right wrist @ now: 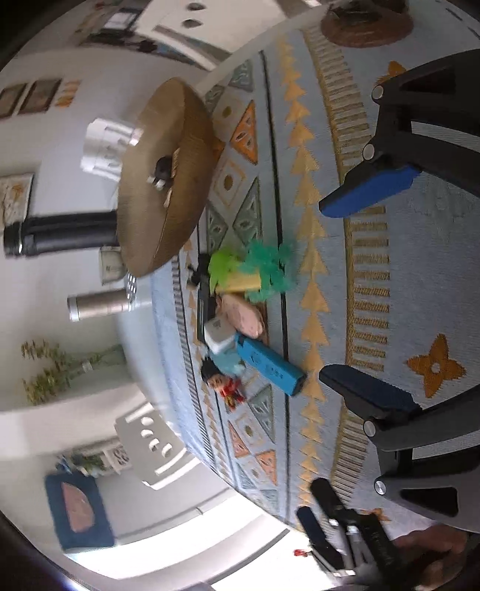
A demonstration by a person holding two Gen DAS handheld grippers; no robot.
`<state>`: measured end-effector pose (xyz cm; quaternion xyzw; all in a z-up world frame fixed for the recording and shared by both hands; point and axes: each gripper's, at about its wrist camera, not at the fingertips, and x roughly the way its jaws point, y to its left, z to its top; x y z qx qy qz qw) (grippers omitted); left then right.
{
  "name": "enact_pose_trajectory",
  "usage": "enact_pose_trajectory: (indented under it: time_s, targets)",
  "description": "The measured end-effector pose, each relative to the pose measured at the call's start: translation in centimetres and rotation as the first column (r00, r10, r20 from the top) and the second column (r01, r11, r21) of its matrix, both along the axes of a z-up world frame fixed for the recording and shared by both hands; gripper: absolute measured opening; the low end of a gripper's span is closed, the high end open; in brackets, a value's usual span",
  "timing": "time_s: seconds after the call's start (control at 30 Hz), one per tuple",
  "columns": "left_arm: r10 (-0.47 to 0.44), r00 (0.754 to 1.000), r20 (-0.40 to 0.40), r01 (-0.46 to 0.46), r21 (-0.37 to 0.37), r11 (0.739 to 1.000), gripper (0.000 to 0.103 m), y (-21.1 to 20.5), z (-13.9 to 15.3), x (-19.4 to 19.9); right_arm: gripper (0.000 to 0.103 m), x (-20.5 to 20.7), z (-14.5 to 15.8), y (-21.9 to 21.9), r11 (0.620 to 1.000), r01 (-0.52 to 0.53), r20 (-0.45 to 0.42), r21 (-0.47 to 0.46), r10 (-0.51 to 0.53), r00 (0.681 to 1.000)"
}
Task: Organize rigid objects
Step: 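Grasp the blue lighter with the left gripper while the right grasps the green toy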
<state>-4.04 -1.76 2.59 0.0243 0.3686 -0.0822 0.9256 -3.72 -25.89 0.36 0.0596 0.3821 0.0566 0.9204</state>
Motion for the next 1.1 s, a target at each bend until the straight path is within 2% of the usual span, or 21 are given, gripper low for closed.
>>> enact_pose_trajectory:
  time_s: [0.17, 0.43, 0.5, 0.57, 0.6, 0.63, 0.73, 0.8, 0.87, 0.97, 1.03, 1.1]
  targets:
    - [-0.014, 1.0, 0.013, 0.013, 0.065, 0.998, 0.075, -1.0, -0.1, -0.3, 0.081, 0.7, -0.5, -1.6, 0.997, 0.041, -0.037, 0.072, -0.039, 0.999]
    - [-0.011, 1.0, 0.005, 0.011, 0.078, 0.997, 0.075, -1.0, 0.0, -0.2, 0.081, 1.2, -1.0, -3.2, 0.987, 0.073, -0.076, 0.144, -0.063, 0.995]
    - [-0.033, 0.999, -0.026, 0.035, 0.049, 0.998, 0.075, -1.0, 0.1, 0.2, 0.081, 1.4, -1.4, -3.5, 0.985, 0.082, -0.11, 0.154, -0.066, 0.992]
    - [-0.074, 0.994, -0.078, 0.073, -0.015, 0.997, 0.075, -1.1, 0.5, 0.7, 0.081, 2.1, -1.9, -3.4, 0.985, 0.061, -0.175, 0.161, -0.032, 0.984]
    - [-0.092, 0.992, -0.089, 0.089, -0.035, 0.995, 0.075, -1.3, 0.9, 1.0, 0.081, 2.3, -1.7, -3.1, 0.99, 0.04, -0.196, 0.136, -0.013, 0.981]
    - [-0.112, 0.989, -0.092, 0.109, -0.044, 0.993, 0.075, -1.7, 1.5, 1.4, 0.081, 2.4, -1.1, -2.4, 0.997, 0.017, -0.198, 0.074, -0.002, 0.98]
    - [-0.172, 0.98, -0.099, 0.169, -0.034, 0.985, 0.075, -3.6, 2.6, 3.0, 0.081, 2.7, 0.7, -0.6, 0.996, -0.039, -0.145, -0.077, 0.027, 0.989]
    - [-0.209, 0.972, -0.107, 0.208, -0.018, 0.978, 0.075, -5.2, 2.6, 4.3, 0.082, 3.8, 1.3, 0.1, 0.989, -0.038, -0.115, -0.142, 0.022, 0.993]
    - [-0.219, 0.967, -0.13, 0.223, 0.011, 0.975, 0.074, -6.7, 1.8, 5.9, 0.082, 5.3, 0.6, -0.4, 0.993, -0.023, -0.123, -0.113, 0.009, 0.992]
    - [-0.236, 0.956, -0.174, 0.238, -0.009, 0.971, 0.074, -8.4, 0.3, 7.7, 0.082, 6.4, -0.9, -1.6, 0.998, -0.059, -0.07, -0.03, 0.057, 0.996]
    - [-0.263, 0.949, -0.177, 0.265, -0.013, 0.964, 0.073, -9.6, -0.4, 8.2, 0.076, 7.1, -1.5, -2.3, 0.999, -0.044, -0.104, 0.011, 0.045, 0.994]
    - [-0.272, 0.947, -0.171, 0.274, -0.009, 0.962, 0.071, -10.2, -0.7, 8.4, 0.075, 7.2, -1.4, -2.7, 1.0, -0.014, -0.093, 0.001, 0.014, 0.996]
